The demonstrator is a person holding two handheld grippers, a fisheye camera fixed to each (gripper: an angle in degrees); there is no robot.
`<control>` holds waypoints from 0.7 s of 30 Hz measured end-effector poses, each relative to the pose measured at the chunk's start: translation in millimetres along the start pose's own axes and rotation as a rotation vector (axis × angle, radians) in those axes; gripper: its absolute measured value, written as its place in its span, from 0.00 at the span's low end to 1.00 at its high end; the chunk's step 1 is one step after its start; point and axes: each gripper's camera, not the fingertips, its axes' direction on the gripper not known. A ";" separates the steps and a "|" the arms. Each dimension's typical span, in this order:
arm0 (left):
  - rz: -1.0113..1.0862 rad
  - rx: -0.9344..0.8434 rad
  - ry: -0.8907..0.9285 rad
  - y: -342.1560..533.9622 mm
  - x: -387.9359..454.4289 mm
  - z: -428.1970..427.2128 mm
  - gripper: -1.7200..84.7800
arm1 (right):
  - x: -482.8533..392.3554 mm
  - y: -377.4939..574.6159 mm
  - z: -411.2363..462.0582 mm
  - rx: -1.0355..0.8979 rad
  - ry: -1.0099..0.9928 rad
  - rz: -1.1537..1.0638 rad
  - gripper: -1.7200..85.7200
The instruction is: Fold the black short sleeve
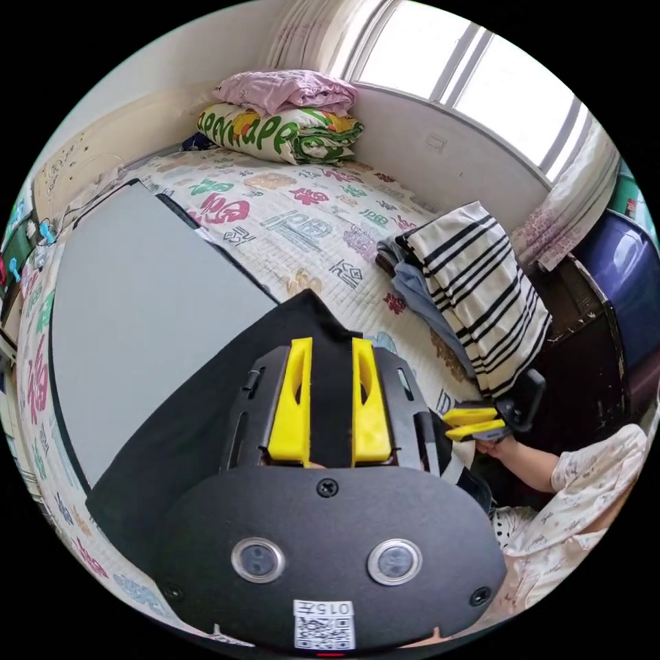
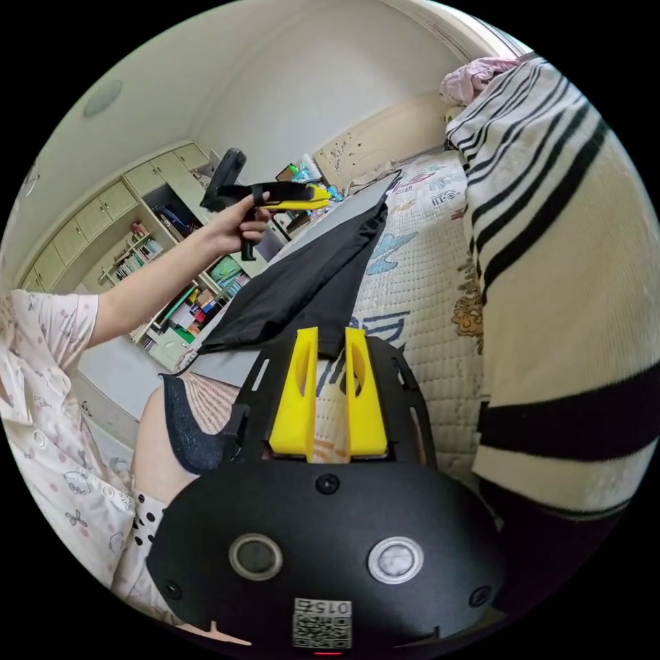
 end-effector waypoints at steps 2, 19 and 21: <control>-0.054 -0.018 0.000 -28.5 -10.1 11.8 0.14 | 3.3 10.8 2.3 -0.002 0.014 -0.010 0.04; -0.059 -0.130 -0.326 -76.8 -82.3 -56.4 0.03 | 15.9 93.2 9.0 0.141 0.073 0.043 0.01; -0.042 -0.045 -0.271 -72.7 -97.0 -105.5 0.02 | 12.2 100.7 -5.3 0.197 0.087 0.071 0.01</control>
